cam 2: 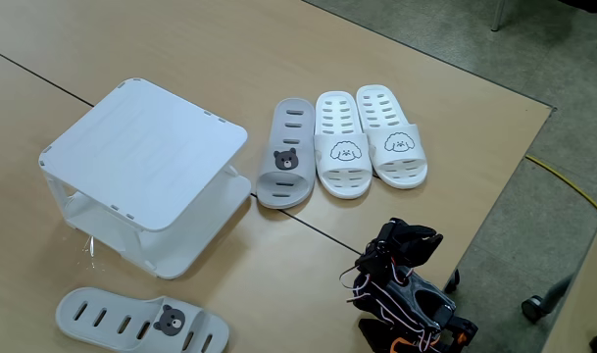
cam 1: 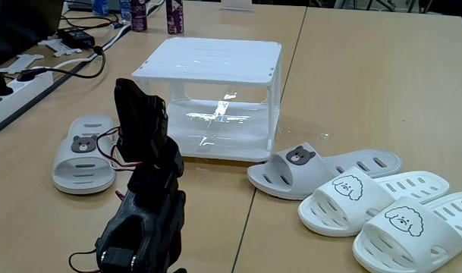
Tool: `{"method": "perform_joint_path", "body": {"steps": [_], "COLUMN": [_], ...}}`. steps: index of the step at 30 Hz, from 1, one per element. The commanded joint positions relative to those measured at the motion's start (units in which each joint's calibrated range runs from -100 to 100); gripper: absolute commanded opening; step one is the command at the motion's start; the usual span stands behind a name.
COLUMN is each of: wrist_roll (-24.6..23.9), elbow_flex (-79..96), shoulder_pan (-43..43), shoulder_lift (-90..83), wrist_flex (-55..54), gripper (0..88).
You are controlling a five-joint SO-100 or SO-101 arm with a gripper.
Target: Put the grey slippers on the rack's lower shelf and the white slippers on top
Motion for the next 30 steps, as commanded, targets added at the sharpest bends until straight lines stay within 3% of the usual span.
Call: {"method": "perform_joint_path", "body": {"steps": [1, 30], "wrist_roll": [0.4, 0.4], "elbow_flex": [0.8, 0.7], "shoulder_pan": [-0.1, 0.5], "shoulder_lift": [0.0, 0.0], "wrist_flex": [0.0, 0.0], "gripper": [0.7, 0.7]}}
